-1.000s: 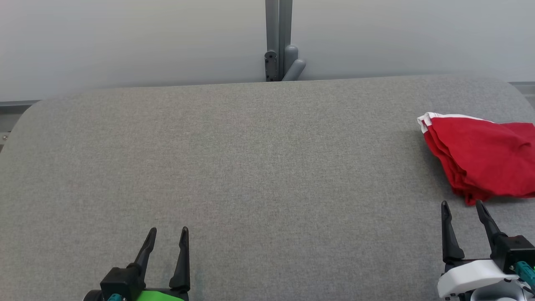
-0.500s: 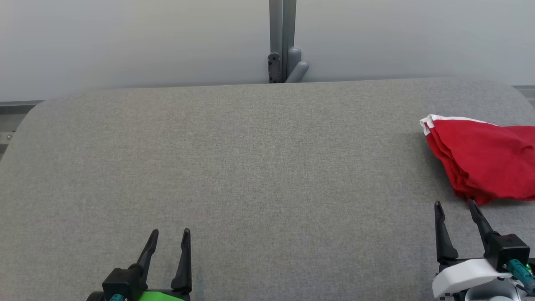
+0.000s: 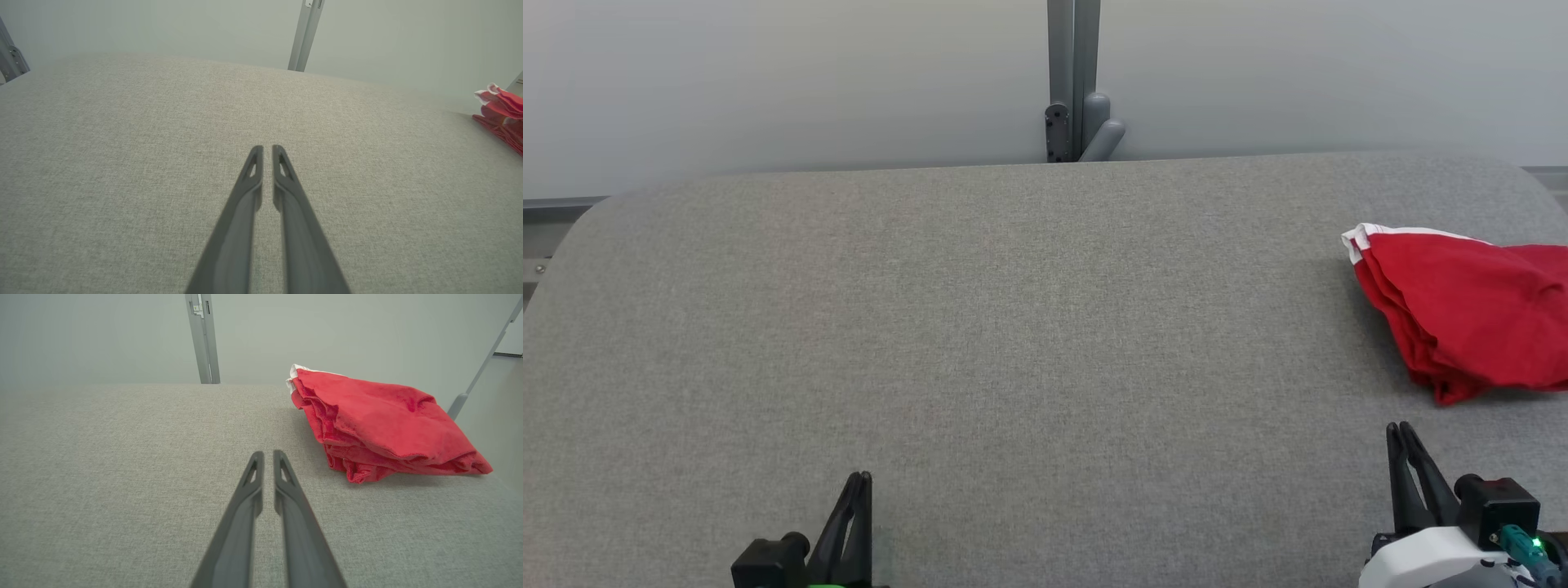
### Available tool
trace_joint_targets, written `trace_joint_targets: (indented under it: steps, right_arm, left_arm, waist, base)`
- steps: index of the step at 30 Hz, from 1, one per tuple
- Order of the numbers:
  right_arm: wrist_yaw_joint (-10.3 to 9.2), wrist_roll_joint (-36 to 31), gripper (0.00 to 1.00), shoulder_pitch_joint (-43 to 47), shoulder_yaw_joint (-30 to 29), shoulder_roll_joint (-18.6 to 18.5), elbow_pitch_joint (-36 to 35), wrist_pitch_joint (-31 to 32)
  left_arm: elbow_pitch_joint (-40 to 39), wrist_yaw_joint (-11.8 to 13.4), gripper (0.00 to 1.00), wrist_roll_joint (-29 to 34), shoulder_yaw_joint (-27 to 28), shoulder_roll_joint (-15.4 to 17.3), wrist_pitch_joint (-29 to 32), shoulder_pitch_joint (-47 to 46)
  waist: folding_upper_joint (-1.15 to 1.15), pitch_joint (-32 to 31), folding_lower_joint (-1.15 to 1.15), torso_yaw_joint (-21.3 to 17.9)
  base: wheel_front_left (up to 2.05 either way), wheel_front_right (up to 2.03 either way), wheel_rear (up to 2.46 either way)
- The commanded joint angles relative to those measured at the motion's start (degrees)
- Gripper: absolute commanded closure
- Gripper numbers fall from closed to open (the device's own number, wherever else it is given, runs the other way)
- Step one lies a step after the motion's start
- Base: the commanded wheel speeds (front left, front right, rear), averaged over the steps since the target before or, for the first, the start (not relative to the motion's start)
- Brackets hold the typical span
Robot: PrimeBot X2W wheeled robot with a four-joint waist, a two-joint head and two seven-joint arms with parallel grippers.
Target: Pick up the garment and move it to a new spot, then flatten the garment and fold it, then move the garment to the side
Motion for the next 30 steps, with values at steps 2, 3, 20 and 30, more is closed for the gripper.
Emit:
trace_joint_targets:
  steps: [2, 3, 20, 30]
  right_arm:
    - [0.00, 1.5, 1.00, -0.6, -0.4, 0.0, 0.7, 0.7]
    - [0.00, 2.8, 1.00, -0.9, -0.6, 0.0, 1.0, 1.2]
    - [-0.01, 22.9, 1.00, -2.8, 0.3, -0.2, 0.8, 5.6]
    - [-0.02, 32.1, 1.00, -3.9, 0.5, -0.3, 0.9, 7.7]
  left_arm:
    - [0.0, 0.0, 1.00, -1.5, 0.1, 0.0, 0.3, -0.1]
    - [-0.1, 0.0, 1.00, -2.7, 0.3, 0.1, 0.5, -0.2]
    - [-0.1, -0.5, 1.00, -20.3, 2.6, 0.8, 4.4, -3.0]
    - [-0.2, -0.7, 1.00, -28.3, 3.7, 1.1, 6.2, -4.2]
  waist:
    - [0.01, 0.0, 0.00, 0.0]
    - [0.01, 0.0, 0.00, 0.0]
    - [0.10, 0.0, 0.00, -0.3]
    - [0.14, -0.1, 0.00, -0.5]
  base:
    - [0.00, 0.00, 0.00]
    - [0.00, 0.00, 0.00]
    - [0.00, 0.00, 0.00]
    - [0.00, 0.00, 0.00]
